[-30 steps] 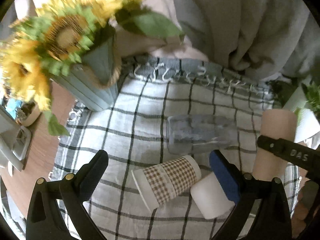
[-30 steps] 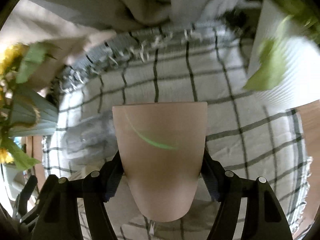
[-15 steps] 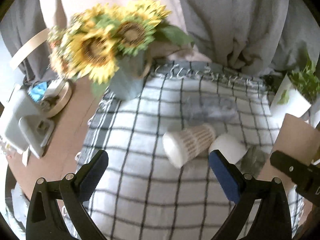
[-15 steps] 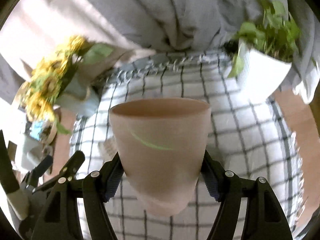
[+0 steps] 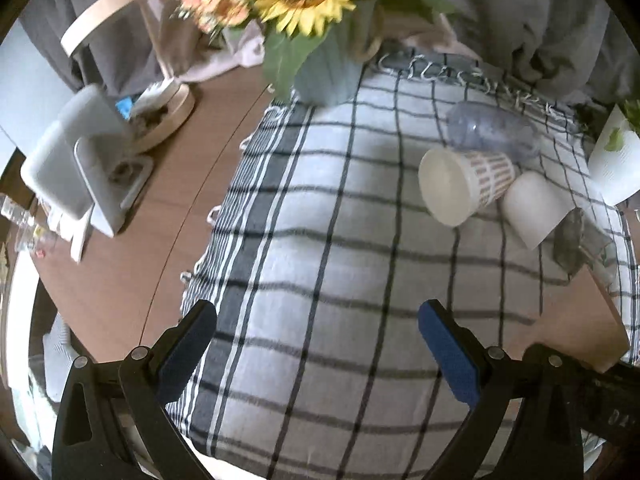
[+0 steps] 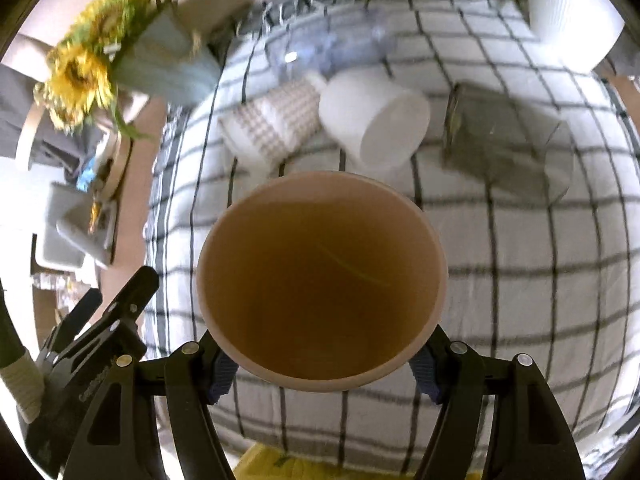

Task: Flip cup upside down
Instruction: 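Lift the pink cup with the right tool and rotate it over, then bring the pink cup to the left tool while the left tool closes on it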

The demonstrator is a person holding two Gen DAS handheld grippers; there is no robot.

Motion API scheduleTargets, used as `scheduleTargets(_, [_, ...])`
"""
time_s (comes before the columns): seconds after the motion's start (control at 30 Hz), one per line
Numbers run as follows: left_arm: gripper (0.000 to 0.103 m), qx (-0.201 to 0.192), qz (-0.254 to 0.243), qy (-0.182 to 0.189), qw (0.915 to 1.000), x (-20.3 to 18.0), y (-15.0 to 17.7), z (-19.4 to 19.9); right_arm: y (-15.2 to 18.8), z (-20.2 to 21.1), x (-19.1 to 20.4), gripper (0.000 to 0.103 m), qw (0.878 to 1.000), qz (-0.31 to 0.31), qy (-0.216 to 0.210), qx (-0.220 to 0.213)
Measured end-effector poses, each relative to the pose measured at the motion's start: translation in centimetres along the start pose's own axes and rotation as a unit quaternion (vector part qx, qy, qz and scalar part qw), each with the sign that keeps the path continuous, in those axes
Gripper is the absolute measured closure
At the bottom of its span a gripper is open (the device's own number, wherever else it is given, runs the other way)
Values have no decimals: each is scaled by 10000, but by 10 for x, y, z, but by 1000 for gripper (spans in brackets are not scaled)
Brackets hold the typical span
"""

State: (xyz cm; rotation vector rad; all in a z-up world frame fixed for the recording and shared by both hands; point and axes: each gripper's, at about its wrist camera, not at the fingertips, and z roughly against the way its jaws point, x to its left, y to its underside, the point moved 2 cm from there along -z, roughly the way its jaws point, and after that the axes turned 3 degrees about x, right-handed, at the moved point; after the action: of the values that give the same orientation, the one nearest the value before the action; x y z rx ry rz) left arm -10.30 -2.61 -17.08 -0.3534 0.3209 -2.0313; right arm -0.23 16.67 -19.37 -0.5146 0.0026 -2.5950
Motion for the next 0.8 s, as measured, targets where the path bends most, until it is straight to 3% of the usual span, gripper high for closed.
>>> scheduleTargets(0.27, [0,218,17,104,9997,1,9,-15,16,-21,-2,33,9980,-19,214,594])
scheduleTargets(0.8, [0,311,70,-59,9995,-3,12,-25,-9,-51,-5,33,9985,-33,396,380])
